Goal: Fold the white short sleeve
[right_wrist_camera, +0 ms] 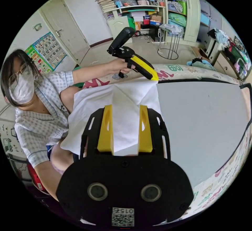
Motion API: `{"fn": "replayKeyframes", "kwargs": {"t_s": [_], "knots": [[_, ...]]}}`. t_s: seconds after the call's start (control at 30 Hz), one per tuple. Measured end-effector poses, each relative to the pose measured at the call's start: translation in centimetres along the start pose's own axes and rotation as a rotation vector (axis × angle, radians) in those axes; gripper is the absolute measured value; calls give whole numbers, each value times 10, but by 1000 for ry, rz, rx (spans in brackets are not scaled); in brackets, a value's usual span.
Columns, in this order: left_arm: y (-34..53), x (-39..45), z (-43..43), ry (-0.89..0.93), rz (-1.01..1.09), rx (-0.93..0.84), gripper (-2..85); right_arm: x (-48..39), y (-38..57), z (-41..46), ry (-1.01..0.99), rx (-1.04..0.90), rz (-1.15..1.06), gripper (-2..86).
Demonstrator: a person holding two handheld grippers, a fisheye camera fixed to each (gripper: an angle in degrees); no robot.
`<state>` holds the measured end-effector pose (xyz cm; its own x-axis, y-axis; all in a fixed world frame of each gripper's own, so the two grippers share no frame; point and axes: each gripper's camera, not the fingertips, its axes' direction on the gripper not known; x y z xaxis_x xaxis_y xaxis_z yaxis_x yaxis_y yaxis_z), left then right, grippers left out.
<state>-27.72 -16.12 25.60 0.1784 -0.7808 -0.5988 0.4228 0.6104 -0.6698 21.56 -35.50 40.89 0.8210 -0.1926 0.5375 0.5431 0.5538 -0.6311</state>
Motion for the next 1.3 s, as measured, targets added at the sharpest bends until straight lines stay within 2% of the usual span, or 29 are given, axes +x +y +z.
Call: {"fn": "replayKeyframes", "kwargs": {"t_s": [0.17,0.23,0.4,0.5,0.57,0.67,0.73,0.87,0.9,0.97,1.1,1.23,1.3], "knots": [[1,-11,2,46,-20,-16,0,50,-31,19,-217,-265,27,127],[3,-11,1,40,-14,-14,-1,59,-33,12,-208,-289,33,105],[8,-3,-2,-21,29,6,-2,85,-6,-38,-101,-358,169,15],[10,3,-1,-63,53,6,-2,106,19,-58,44,-406,314,3],[11,4,0,-84,61,2,-2,123,35,-63,38,-431,413,0],[13,5,2,-111,64,-6,-2,151,60,-62,197,-518,564,-2],[14,3,3,-115,66,-4,-2,162,73,-64,202,-498,618,0],[17,-4,3,-93,59,-2,-1,145,85,-83,55,-156,387,28],[17,-7,3,-83,53,-4,-1,140,90,-88,-4,-48,316,63],[19,-11,3,-74,46,0,-1,146,99,-86,-114,39,266,109],[24,-13,2,-94,56,18,-1,173,115,-66,-238,67,255,133],[25,-14,6,-106,67,1,-1,187,125,-69,-276,50,249,107],[25,-18,8,-98,66,-11,-1,196,131,-69,-299,-21,274,78]]}}
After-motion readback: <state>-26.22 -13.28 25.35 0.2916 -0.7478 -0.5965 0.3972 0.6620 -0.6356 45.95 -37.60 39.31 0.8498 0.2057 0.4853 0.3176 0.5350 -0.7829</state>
